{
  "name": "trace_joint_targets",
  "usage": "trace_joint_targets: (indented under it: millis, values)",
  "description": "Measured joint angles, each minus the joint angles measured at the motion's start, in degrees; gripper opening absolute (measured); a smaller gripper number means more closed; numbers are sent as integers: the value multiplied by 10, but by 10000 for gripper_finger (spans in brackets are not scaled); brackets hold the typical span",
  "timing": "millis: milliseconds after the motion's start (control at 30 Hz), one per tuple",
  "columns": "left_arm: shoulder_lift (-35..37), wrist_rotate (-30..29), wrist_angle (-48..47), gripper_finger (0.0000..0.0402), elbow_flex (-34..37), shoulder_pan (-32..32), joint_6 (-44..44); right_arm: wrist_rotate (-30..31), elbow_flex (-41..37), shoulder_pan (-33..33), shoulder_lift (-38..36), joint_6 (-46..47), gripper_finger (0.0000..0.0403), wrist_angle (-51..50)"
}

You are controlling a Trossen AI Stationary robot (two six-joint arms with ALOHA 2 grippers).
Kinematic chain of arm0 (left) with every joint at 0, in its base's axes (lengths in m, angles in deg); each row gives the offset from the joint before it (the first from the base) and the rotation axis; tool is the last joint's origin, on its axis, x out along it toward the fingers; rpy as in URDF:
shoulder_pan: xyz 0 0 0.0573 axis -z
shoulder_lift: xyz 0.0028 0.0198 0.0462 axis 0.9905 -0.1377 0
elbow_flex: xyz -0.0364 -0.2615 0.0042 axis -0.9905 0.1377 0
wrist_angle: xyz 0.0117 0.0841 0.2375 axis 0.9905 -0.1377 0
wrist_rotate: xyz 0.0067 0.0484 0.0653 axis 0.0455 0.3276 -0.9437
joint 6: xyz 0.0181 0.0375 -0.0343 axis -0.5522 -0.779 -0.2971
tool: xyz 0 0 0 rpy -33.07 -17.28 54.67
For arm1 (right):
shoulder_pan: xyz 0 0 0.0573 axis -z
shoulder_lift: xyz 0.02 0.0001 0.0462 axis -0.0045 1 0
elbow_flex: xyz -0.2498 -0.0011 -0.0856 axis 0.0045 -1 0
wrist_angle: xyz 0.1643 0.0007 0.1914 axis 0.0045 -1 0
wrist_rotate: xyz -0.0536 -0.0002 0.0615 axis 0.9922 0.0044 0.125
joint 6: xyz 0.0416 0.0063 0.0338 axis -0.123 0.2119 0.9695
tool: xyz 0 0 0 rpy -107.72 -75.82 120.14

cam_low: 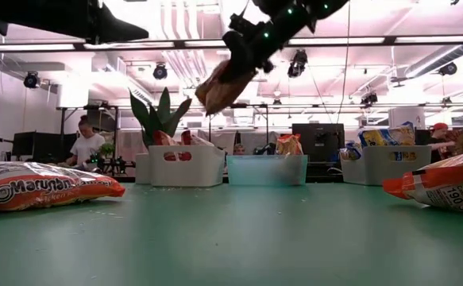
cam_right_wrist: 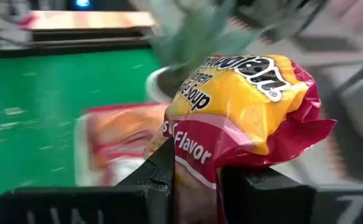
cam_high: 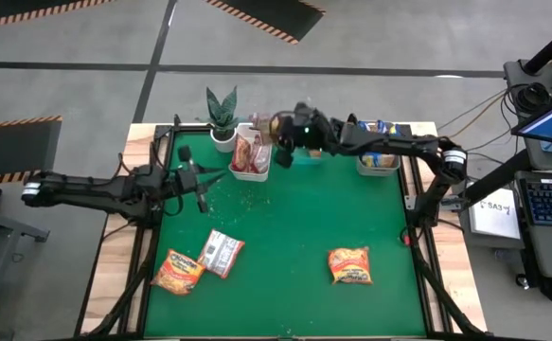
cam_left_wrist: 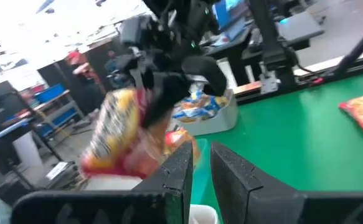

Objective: Sort Maruchan noodles
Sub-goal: Put the red noodle pack into the white bin

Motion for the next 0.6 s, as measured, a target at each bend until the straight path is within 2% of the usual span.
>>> trace_joint_targets:
  millis: [167, 400, 600]
  values:
    - [14, -13, -6, 39, 0, 0, 0, 2, 35, 40, 0, -76, 70, -4]
    - [27, -13, -7, 39, 0, 0, 0, -5, 36, 92, 29, -118, 70, 3]
    - [31, -13, -7, 39, 0, 0, 0, -15, 37, 103, 85, -251, 70, 40]
